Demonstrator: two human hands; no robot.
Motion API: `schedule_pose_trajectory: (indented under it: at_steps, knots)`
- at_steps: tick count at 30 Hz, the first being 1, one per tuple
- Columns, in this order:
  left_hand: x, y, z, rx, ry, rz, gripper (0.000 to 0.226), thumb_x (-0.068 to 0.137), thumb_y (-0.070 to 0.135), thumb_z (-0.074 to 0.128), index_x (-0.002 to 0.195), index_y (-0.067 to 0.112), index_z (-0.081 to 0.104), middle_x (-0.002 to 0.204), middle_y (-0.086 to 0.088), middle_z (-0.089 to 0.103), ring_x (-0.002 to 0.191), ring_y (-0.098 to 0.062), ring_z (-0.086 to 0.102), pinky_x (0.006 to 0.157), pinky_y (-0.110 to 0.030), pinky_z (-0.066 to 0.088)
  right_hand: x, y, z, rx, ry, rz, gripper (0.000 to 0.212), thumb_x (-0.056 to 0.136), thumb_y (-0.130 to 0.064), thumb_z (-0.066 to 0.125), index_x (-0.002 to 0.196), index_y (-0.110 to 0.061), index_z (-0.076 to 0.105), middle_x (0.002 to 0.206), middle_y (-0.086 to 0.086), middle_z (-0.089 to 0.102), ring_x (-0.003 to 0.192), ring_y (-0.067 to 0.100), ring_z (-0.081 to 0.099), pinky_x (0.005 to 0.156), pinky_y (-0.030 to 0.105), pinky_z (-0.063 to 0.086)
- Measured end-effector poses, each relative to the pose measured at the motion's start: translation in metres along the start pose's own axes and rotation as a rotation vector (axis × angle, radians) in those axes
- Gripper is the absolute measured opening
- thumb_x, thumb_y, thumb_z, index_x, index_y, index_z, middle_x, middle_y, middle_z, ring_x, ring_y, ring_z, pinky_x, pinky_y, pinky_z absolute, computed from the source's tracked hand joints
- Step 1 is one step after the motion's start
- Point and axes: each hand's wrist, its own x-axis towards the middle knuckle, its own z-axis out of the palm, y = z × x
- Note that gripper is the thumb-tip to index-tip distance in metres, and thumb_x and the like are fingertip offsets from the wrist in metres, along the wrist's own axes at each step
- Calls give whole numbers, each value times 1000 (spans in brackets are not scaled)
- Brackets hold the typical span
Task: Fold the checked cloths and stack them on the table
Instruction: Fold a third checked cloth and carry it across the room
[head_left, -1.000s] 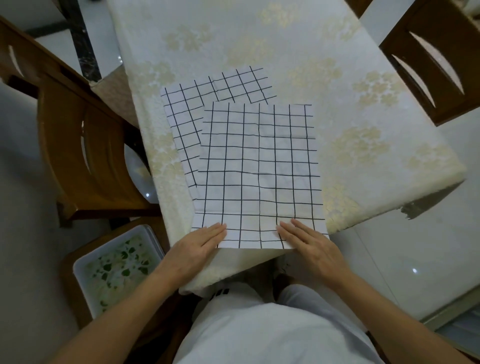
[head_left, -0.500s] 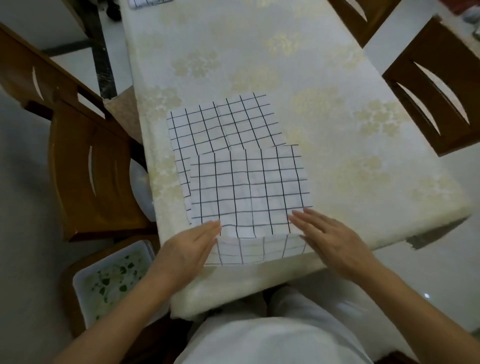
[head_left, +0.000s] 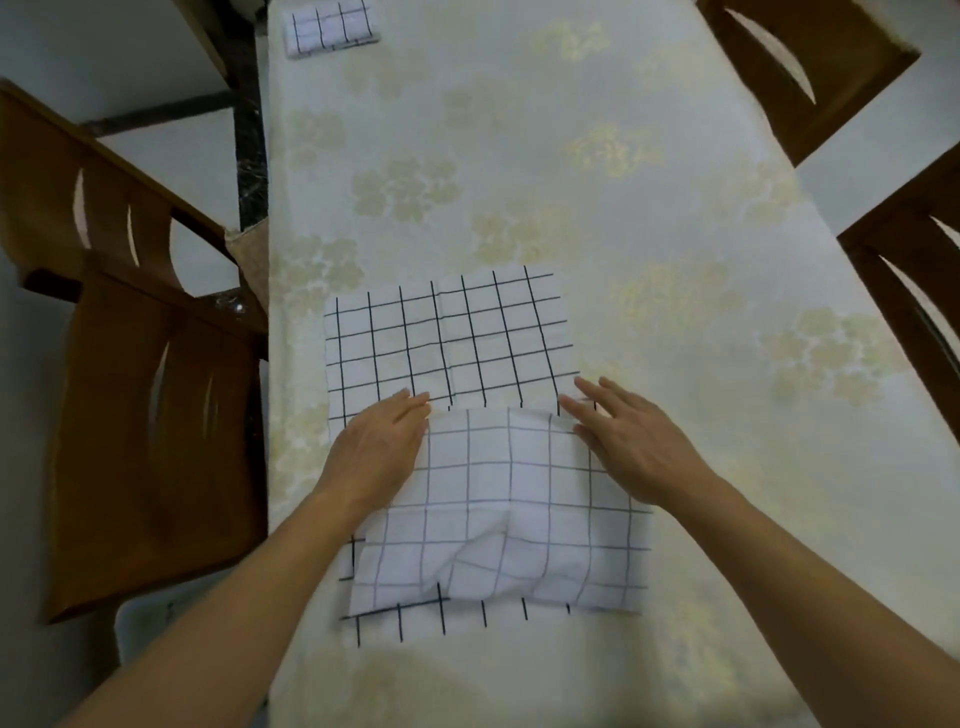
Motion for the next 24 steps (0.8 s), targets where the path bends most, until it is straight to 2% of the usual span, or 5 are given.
schedule_pose_trajectory:
  at_steps: [5, 9, 14, 19, 24]
  knots:
    - [28, -13, 13, 29, 31, -101, 49, 100, 29, 34, 122, 3, 68, 128, -15, 66, 118, -35, 63, 99, -54, 51, 42, 11, 11, -13, -17, 12, 70, 96, -53, 0, 155, -31, 30, 166, 2, 20, 152, 29, 19, 119, 47, 25]
    - [21, 1, 14, 71, 28, -219, 53, 100, 36, 32, 142, 9, 53, 149, -13, 49, 139, -29, 45, 117, -54, 29, 43, -2, 23, -40, 76, 71, 63, 102, -52, 14, 157, -25, 27, 165, 5, 22, 153, 28, 17, 121, 51, 21]
    - [-38, 46, 6, 26, -5, -68, 56, 103, 40, 36, 152, 13, 39, 162, -6, 28, 151, -22, 24, 122, -53, 20, -7, -51, 46, 50, 310, 57, 58, 105, -46, 30, 153, -14, 39, 160, 12, 33, 150, 30, 26, 119, 54, 27]
    - [-94, 68, 13, 61, -110, 140, 70, 96, 50, 51, 155, 17, 34, 164, -6, 23, 152, -23, 21, 116, -58, 28, -65, -91, 81, 86, 305, 34, 69, 102, -55, 38, 156, -13, 29, 165, 9, 22, 153, 27, 17, 119, 55, 27]
    - [-106, 54, 19, 158, -204, 209, 84, 85, 49, 60, 157, 24, 26, 166, -6, 18, 153, -24, 17, 116, -60, 27, -88, -101, 104, -20, 305, -59, 82, 92, -54, 56, 155, -9, 29, 164, 14, 21, 152, 33, 19, 115, 61, 30]
